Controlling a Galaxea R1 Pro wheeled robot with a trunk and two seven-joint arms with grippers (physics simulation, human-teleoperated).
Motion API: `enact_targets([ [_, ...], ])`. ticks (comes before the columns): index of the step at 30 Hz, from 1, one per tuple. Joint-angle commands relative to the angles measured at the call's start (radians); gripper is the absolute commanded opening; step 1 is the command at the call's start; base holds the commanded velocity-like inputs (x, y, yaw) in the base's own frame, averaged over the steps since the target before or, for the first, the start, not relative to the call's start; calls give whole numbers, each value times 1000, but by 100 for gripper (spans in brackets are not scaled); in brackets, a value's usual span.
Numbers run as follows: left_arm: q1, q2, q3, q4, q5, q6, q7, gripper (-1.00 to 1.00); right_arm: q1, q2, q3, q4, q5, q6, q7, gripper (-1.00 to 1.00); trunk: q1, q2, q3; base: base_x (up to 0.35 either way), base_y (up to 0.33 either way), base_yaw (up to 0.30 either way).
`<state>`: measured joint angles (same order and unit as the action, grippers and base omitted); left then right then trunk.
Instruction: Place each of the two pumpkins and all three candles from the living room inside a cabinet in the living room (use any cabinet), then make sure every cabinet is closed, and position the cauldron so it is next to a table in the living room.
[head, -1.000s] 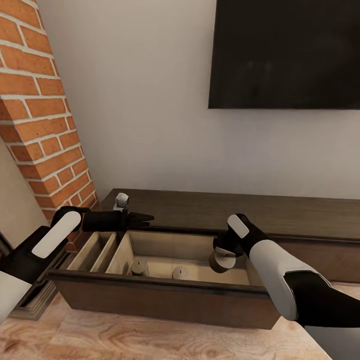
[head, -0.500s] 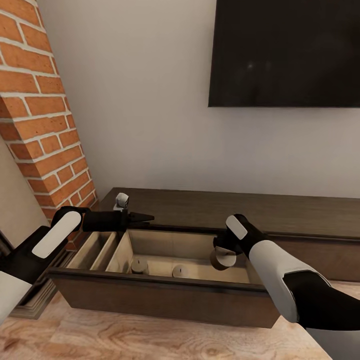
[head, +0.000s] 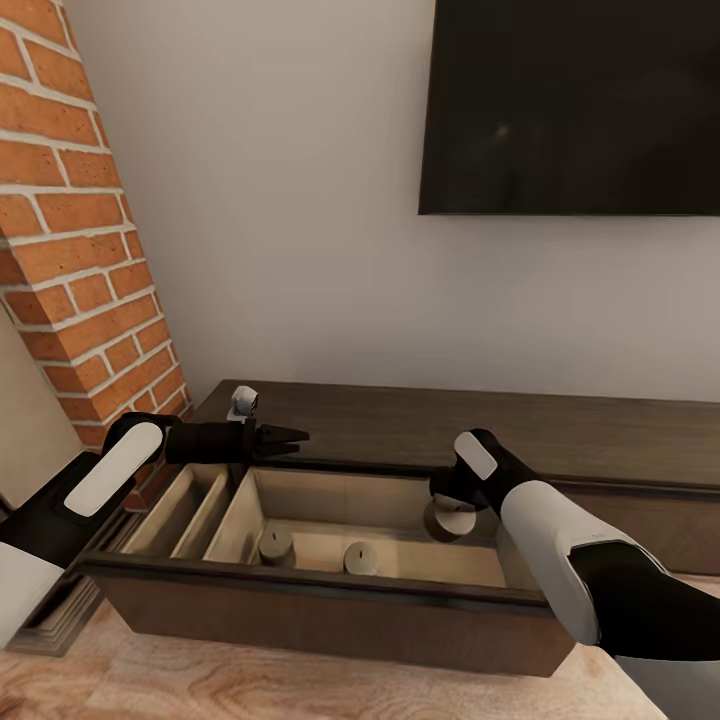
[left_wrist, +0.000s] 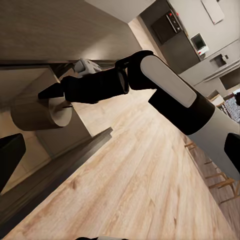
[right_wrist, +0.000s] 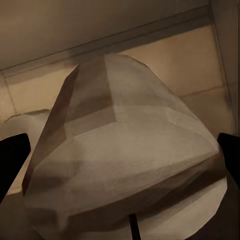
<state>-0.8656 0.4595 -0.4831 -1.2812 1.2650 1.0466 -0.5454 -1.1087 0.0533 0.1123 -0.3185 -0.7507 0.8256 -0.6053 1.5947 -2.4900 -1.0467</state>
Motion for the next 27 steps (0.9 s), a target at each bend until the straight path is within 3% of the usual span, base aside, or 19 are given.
enact_targets([
  [1,-1,1,-2,0,-4,1,-7,100,0,-2,7,-1,-10,3,-8,-100,0,0,-1,114,-37,0],
  [13,-1,3,-2,-21,-4,1,-7,100,0,-18,7,4,-10,3,-8,-100,0,0,-1,23,-7,0],
  [27,-1,3,-2,-43,-4,1,-7,100,0,-19,9,7,-10,3,-8,-100,11,-13,-54,0,0,0],
])
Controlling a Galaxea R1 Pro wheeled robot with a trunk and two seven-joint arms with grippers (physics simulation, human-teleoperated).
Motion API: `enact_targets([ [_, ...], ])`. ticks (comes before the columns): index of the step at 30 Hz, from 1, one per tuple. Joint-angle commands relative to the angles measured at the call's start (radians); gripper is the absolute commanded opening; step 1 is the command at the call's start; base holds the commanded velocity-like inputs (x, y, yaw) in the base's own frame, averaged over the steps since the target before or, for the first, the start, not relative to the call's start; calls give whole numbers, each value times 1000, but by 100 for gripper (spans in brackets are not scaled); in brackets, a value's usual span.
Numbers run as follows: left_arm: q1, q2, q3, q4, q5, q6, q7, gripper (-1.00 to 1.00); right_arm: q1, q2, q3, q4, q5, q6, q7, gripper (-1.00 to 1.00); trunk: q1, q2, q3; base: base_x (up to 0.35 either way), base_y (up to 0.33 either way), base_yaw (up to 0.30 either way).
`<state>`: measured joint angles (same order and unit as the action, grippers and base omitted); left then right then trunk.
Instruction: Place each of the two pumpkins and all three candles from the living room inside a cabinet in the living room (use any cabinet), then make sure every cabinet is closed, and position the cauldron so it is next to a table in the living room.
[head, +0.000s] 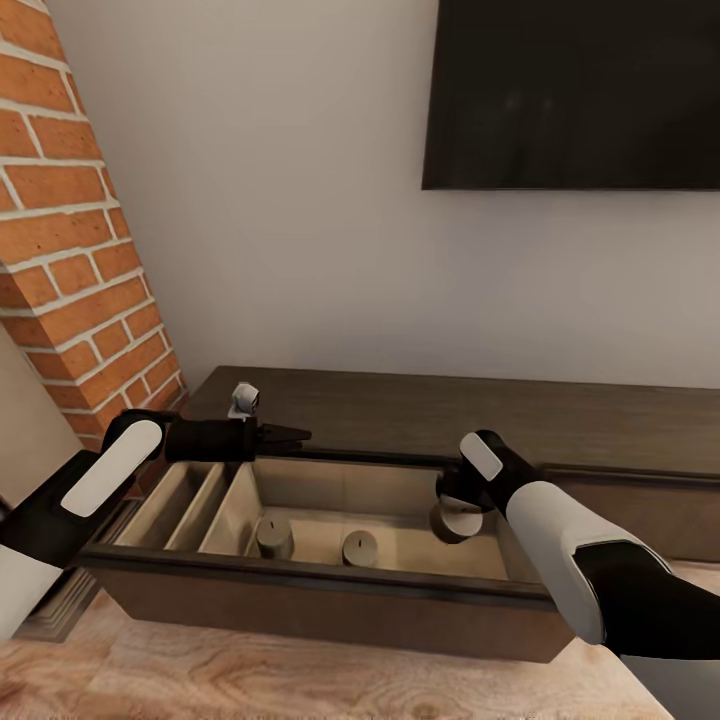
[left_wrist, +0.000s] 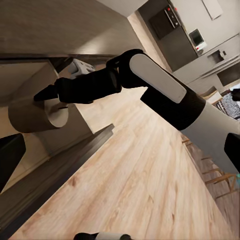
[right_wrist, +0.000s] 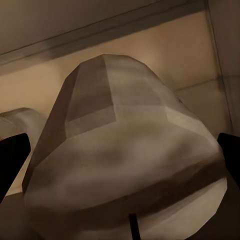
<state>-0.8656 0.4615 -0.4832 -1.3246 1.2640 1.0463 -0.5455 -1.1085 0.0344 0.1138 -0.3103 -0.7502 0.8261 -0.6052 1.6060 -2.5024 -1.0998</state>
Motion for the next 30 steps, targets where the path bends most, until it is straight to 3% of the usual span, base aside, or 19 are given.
enact_targets([
  [1,-1,1,-2,-1,-3,1,-7,100,-1,-1,7,-2,-11,2,-8,-100,0,-1,-5,0,0,0],
  [13,-1,3,-2,-52,-3,1,-7,100,-1,1,9,-3,-10,1,-8,-100,6,-4,-51,0,0,0],
  [18,9,4,-2,-88,-3,1,-7,100,-1,1,10,-3,-10,-3,-8,-100,6,-4,-51,0,0,0],
  [24,26,5,0,-125,-3,1,-7,100,-1,2,12,-3,-9,-31,-8,-100,8,-5,-74,0,0,0],
  [30,34,5,1,-140,-3,1,-7,100,-1,4,55,-3,-10,-43,-8,-100,10,-6,-86,0,0,0],
])
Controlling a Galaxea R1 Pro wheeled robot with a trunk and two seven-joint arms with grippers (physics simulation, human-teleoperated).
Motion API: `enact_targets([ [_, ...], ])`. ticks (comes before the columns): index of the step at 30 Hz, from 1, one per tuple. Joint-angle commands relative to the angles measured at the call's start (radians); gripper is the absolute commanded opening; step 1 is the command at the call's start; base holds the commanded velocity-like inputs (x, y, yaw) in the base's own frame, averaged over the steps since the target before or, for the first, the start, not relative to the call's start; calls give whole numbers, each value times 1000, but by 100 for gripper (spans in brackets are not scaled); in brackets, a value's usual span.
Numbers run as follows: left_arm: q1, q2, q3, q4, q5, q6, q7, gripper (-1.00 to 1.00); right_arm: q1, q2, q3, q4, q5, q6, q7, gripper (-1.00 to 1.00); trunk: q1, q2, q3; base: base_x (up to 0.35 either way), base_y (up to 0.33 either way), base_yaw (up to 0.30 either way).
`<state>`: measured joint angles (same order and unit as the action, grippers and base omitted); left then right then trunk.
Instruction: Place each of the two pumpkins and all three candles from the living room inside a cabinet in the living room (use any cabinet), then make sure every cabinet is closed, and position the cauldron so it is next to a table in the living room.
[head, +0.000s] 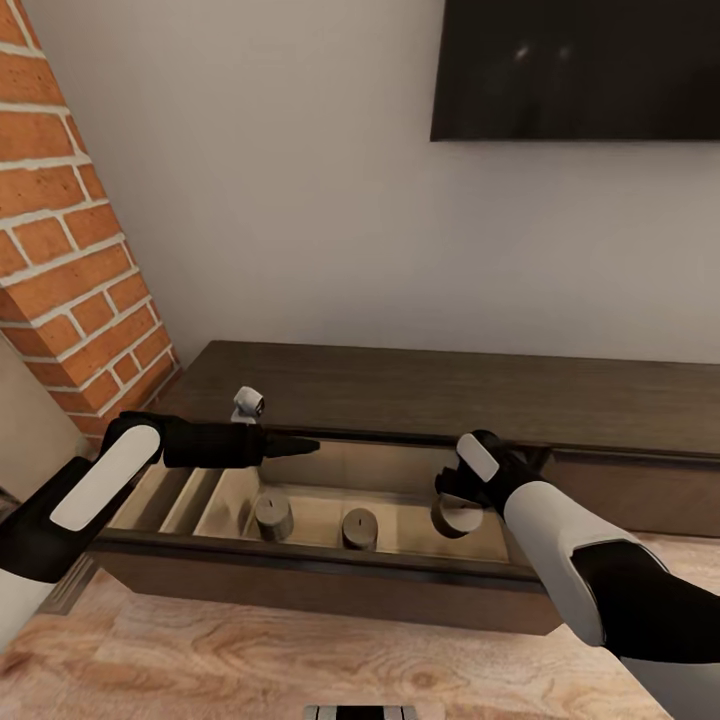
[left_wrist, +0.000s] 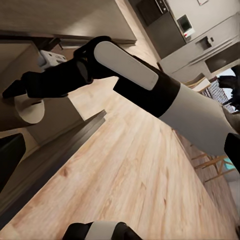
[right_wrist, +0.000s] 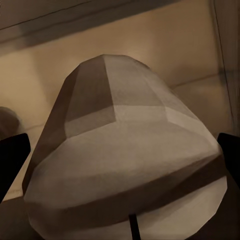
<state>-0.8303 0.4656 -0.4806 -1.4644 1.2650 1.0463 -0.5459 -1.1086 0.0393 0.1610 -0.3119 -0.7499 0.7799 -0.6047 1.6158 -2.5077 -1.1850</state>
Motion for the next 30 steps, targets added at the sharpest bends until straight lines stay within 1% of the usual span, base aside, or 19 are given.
enact_targets([
  [1,-1,1,-1,-2,-4,1,-7,100,0,0,11,-2,-11,2,-8,-100,0,0,-1,0,0,0],
  [4,0,1,-1,-6,-4,1,-7,100,0,1,20,-2,-11,1,-5,-100,0,0,-1,0,0,0],
  [7,0,1,-1,-9,-4,1,-8,100,0,2,25,-2,-11,0,11,-100,1,-1,-12,0,0,0],
  [12,0,1,-1,-9,-4,1,-8,100,0,3,28,-3,-11,-1,19,-100,3,-2,-32,0,0,0],
  [30,0,2,-1,-10,-4,1,-8,100,0,5,35,-3,-10,-1,22,-100,3,-2,-32,0,0,0],
])
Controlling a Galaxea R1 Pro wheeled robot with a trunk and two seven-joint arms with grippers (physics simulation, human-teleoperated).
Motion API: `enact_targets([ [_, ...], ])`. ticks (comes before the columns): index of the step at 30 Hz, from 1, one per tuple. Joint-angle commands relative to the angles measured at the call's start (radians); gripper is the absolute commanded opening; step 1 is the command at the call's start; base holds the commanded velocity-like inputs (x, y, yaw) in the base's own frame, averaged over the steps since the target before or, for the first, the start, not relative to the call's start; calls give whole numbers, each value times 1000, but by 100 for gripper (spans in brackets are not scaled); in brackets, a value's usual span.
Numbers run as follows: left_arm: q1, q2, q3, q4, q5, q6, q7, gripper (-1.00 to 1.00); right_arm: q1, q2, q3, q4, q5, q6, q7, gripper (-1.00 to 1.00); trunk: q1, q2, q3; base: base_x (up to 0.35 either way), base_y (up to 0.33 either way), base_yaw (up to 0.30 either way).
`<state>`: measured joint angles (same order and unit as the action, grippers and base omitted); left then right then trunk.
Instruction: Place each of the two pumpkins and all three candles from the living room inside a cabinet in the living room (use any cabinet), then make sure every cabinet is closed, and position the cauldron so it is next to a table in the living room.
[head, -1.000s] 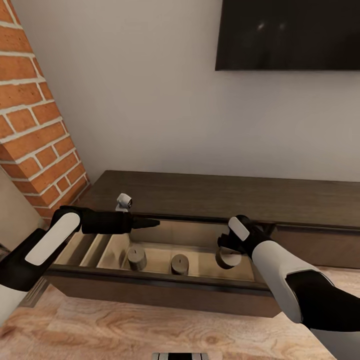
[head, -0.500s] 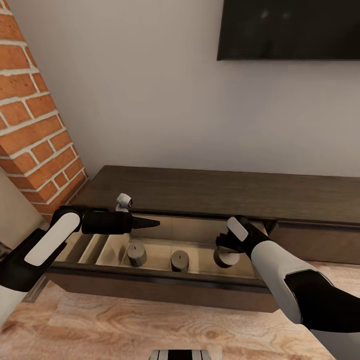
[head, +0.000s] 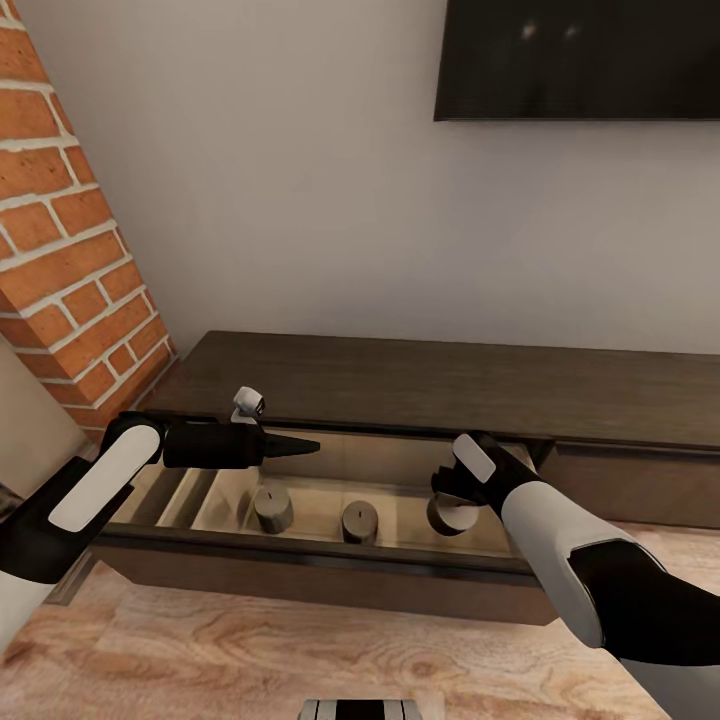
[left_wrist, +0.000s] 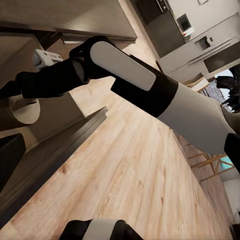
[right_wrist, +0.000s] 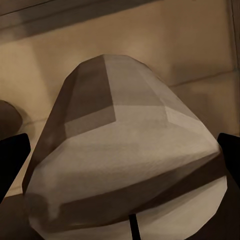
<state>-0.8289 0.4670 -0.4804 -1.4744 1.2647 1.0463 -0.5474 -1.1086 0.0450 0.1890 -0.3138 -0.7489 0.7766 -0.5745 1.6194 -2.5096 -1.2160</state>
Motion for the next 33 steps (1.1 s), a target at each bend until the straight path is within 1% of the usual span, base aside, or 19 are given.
enact_targets([
  [1,-1,1,-1,0,-4,1,-6,100,0,-1,8,-1,-11,3,-8,-100,0,0,-1,0,0,0],
  [3,-1,1,-1,0,-4,1,-6,100,0,0,8,-1,-11,3,-8,-100,0,0,-1,0,0,0],
  [12,-1,0,-1,0,-4,1,-6,100,0,0,8,-1,-11,3,-8,-100,4,-2,-36,0,0,0],
  [16,-1,1,-1,0,-4,1,-6,100,0,0,8,-2,-10,2,-8,-100,4,-2,-36,0,0,0],
  [20,-1,1,-1,-1,-4,1,-6,100,0,0,10,0,-11,-38,-8,-100,4,-2,-36,0,0,0],
  [28,-1,1,-1,-1,-4,1,-6,100,0,0,58,2,-12,-65,30,-100,4,-2,-36,0,0,0],
  [32,-1,1,-1,-1,-4,1,-6,100,0,0,66,2,-12,-68,39,-100,6,-3,-51,0,0,0],
  [33,-1,0,-1,-1,-4,1,-6,100,0,0,68,2,-11,-69,40,-100,6,-3,-51,0,0,0],
])
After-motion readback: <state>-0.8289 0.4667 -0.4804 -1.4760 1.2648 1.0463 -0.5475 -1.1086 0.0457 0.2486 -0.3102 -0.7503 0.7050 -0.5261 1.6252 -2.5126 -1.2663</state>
